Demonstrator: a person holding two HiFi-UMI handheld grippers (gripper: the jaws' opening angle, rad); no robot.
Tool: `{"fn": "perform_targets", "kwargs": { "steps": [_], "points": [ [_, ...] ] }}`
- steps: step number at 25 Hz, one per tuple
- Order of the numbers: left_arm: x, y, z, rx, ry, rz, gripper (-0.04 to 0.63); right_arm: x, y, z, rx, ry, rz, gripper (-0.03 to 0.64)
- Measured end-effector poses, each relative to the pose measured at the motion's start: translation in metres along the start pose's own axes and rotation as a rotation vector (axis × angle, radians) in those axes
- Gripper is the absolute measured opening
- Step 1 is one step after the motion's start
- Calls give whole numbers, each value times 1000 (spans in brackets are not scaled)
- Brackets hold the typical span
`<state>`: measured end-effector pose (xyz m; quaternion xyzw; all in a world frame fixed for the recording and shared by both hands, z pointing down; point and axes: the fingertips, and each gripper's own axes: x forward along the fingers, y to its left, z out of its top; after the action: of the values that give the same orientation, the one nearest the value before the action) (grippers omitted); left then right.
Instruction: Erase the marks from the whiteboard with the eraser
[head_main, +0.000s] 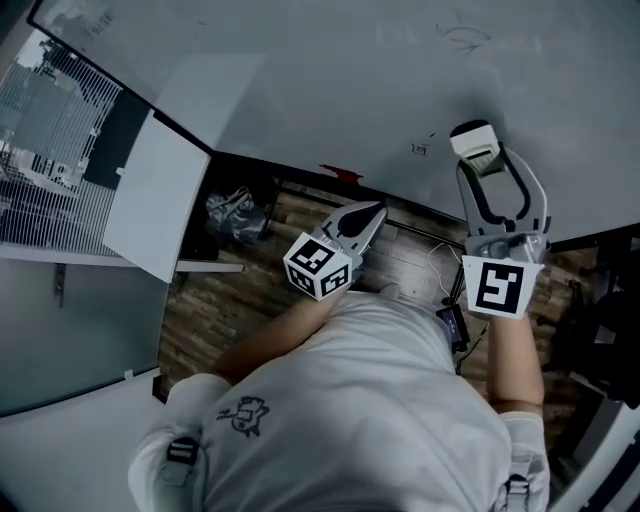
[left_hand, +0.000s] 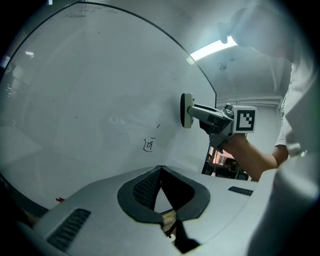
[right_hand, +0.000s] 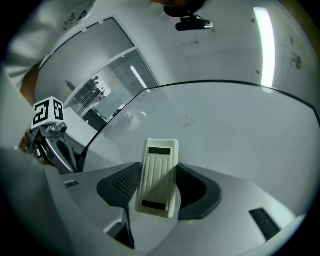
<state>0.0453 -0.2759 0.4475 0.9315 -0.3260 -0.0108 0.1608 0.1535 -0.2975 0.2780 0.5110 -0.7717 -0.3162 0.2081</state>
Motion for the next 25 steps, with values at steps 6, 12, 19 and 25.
{"fn": "perform_targets", "kwargs": {
  "steps": [6,12,19,25],
  "points": [
    [15,4,5,7,-12,25,8,13,-7,10,-130,-3,-9,235],
    [16,13,10,-26,-27,36,8,22,6,-3,-167,34,12,235],
    [16,21,18,-19,-33,37,8,39,41,-23,-155,66,50,235],
    [11,35,18,-31,-31,59,8,51,77,-42,-167,89,111,235]
  ]
}}
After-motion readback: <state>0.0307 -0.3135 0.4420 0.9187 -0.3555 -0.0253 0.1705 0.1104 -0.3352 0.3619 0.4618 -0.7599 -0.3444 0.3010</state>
